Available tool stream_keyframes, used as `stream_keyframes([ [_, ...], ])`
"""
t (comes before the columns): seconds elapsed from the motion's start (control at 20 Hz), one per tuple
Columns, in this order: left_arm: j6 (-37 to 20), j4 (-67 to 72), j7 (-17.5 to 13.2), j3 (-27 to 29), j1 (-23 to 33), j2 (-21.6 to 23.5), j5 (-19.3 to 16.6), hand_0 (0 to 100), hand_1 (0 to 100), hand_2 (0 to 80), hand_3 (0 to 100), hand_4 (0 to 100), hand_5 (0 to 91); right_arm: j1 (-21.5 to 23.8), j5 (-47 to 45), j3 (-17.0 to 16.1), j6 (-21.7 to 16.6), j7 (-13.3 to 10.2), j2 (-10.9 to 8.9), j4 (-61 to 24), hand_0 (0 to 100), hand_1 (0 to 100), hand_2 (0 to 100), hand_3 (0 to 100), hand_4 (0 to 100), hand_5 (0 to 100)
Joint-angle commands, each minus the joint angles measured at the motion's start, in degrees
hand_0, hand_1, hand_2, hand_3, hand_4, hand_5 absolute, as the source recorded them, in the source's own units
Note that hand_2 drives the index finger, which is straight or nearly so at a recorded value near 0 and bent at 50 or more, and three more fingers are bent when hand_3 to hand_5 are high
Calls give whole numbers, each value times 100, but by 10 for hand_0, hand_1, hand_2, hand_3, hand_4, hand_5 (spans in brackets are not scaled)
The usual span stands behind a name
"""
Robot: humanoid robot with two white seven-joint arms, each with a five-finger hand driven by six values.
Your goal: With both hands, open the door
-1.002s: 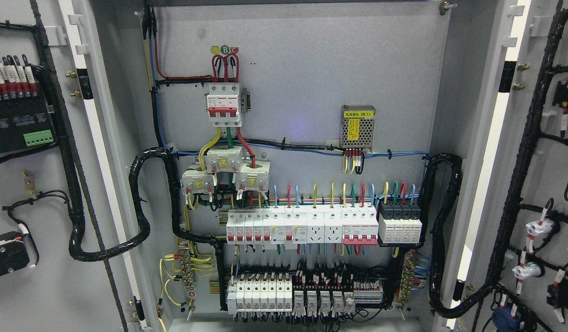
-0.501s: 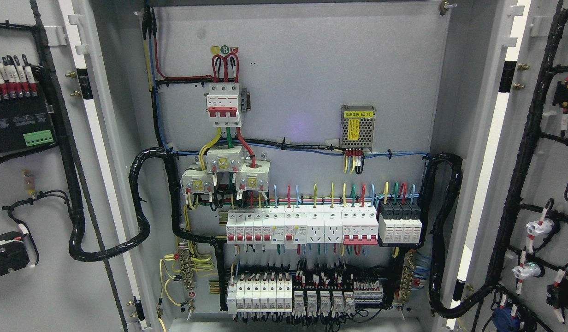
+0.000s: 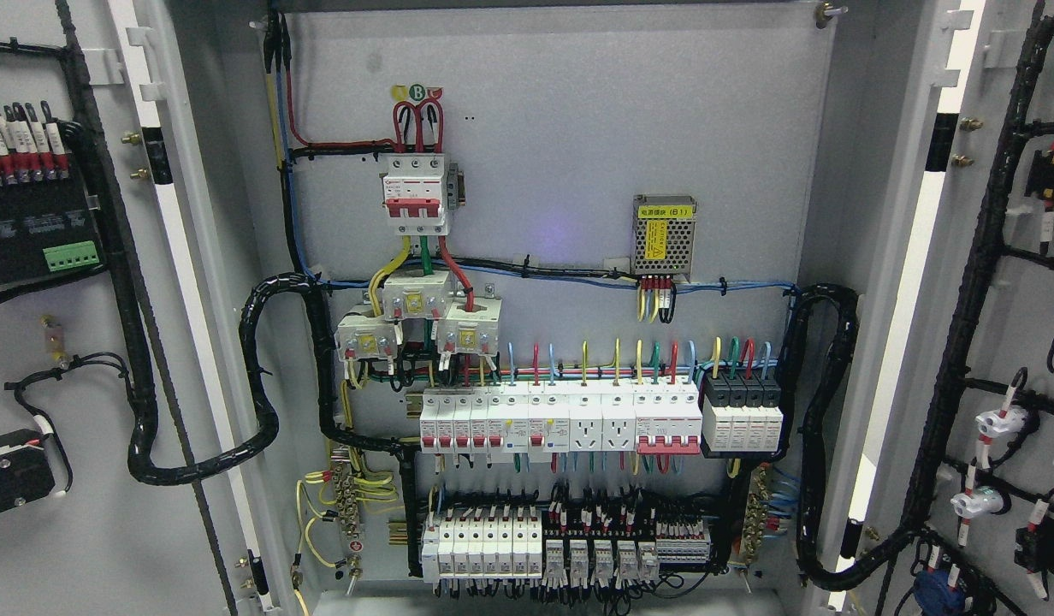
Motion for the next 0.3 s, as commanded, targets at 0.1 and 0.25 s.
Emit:
stream_keyframes([
  [0.1, 5, 275, -2, 250, -20, -46, -13, 0, 0, 0, 0, 44, 0, 0, 6, -17, -11, 8, 0, 58, 0, 0, 0, 0, 0, 0],
  [0.25, 5, 266, -1, 250, -20, -46, -13, 0, 0, 0, 0, 43, 0, 0, 6, -17, -11, 8, 0, 50, 0, 0, 0, 0, 0, 0],
])
